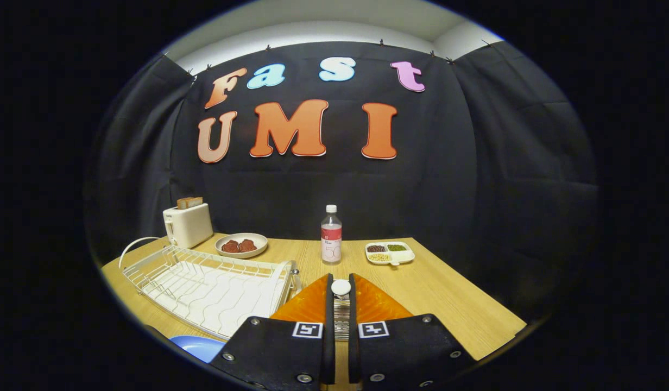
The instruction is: Take the plate from the dish rack, then take the spoon from the basket and place it into the plate.
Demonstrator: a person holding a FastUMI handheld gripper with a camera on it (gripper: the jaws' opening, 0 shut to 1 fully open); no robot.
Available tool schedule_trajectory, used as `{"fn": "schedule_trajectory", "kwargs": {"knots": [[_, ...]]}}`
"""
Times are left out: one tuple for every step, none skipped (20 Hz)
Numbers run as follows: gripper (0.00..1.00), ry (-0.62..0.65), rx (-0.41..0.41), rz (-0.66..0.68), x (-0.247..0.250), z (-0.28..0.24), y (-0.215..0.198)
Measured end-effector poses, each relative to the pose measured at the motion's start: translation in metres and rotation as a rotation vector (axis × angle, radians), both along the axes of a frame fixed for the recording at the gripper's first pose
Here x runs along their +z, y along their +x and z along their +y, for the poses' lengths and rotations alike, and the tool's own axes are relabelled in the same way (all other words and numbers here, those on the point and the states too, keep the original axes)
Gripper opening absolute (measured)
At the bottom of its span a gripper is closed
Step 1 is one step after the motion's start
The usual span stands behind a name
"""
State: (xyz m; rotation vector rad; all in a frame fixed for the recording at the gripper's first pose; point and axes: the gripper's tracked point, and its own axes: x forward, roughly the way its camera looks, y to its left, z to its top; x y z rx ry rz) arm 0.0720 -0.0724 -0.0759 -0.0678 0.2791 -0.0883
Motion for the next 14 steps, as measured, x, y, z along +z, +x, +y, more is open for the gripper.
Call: {"fn": "schedule_trajectory", "kwargs": {"knots": [[0.09, 0.000, 0.009, -0.015, 0.012, 0.003, -0.004], [0.10, -0.004, 0.021, -0.029, 0.023, 0.006, -0.008], [0.10, -0.009, 0.028, -0.043, 0.035, 0.008, -0.013], [0.10, -0.010, 0.035, -0.054, 0.047, 0.011, -0.018], [0.10, -0.004, 0.040, -0.069, 0.059, 0.014, -0.022], [0.09, 0.005, 0.054, -0.078, 0.069, 0.019, -0.027], [0.10, 0.015, 0.068, -0.092, 0.079, 0.025, -0.032], [0.10, 0.025, 0.088, -0.103, 0.089, 0.031, -0.038], [0.10, 0.035, 0.109, -0.105, 0.095, 0.036, -0.044], [0.10, 0.048, 0.131, -0.105, 0.099, 0.043, -0.050], [0.10, 0.058, 0.157, -0.104, 0.102, 0.050, -0.057], [0.09, 0.067, 0.182, -0.102, 0.103, 0.057, -0.063], [0.09, 0.073, 0.206, -0.100, 0.102, 0.063, -0.068], [0.10, 0.083, 0.236, -0.095, 0.099, 0.070, -0.074]]}}
